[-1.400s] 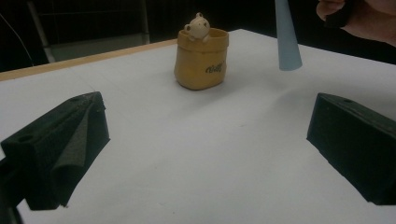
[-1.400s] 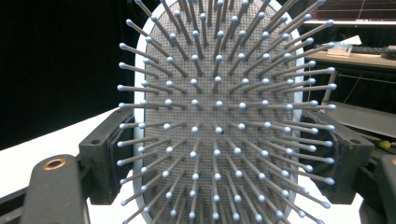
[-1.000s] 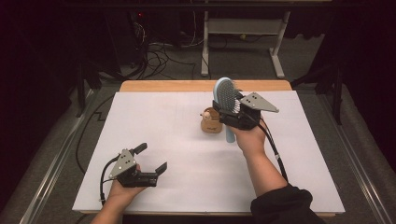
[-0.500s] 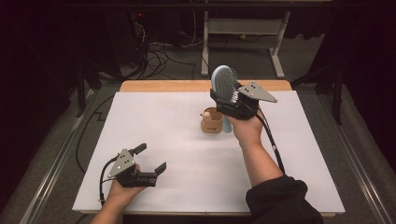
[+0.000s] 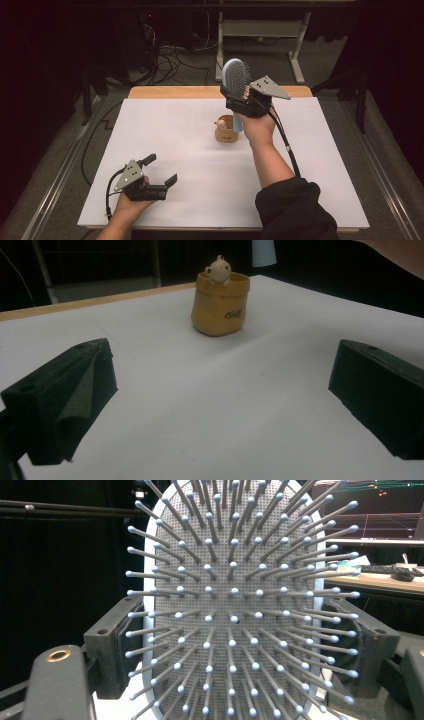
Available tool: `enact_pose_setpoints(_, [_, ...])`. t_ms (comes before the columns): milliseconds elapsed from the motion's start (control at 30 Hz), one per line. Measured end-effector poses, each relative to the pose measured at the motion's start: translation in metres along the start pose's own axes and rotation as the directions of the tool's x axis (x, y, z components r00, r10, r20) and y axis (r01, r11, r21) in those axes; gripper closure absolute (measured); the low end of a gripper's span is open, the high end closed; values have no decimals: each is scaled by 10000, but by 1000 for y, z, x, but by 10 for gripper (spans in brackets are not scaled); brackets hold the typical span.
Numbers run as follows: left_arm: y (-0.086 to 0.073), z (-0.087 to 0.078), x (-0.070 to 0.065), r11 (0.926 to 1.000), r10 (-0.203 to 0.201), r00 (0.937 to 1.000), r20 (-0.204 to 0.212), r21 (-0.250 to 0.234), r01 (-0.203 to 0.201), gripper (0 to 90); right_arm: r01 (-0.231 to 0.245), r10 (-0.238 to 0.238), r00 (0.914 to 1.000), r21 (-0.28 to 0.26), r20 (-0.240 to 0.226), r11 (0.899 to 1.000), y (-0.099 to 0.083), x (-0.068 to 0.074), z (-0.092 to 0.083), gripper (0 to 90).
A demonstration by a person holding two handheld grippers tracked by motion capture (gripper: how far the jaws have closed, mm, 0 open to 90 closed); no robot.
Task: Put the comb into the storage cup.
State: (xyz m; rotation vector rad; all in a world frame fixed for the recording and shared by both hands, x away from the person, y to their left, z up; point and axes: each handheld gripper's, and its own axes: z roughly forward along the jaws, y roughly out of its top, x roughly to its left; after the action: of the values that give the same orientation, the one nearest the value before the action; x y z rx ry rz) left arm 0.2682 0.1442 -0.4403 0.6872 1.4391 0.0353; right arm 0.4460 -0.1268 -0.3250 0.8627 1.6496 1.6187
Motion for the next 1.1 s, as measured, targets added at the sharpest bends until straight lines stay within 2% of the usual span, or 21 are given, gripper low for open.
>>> enact_pose_setpoints(233, [1, 0, -1, 9998, -179, 9998, -17, 1, 179, 1, -6, 7, 9998, -56, 196, 10000, -1, -4, 14, 206])
enact_pose_setpoints(367, [0, -1, 0, 10000, -24, 10000, 90, 83, 23, 1, -135, 137, 9994, -65, 328, 9999, -6, -8, 21, 206])
enact_pose_setpoints(400, [0, -1, -1, 9999, -109, 9999, 65, 55, 109, 1, -213, 215, 9992, -45, 349, 9998, -8, -10, 22, 206])
enact_pose_setpoints(567, [1, -3, 0, 9999, 148, 9997, 210, 69, -149, 1, -477, 479, 9982, -74, 361, 9988, -13, -12, 27, 205])
enact_pose_setpoints(800, [0, -3, -2, 10000, -27, 9999, 155, 65, 26, 1, -303, 303, 9989, 9, 348, 9995, -18, -12, 30, 205])
enact_pose_setpoints(1100, [-1, -2, 0, 9999, 37, 9999, 112, 142, -39, 2, -297, 296, 9989, 21, 365, 9996, -25, -13, 36, 205])
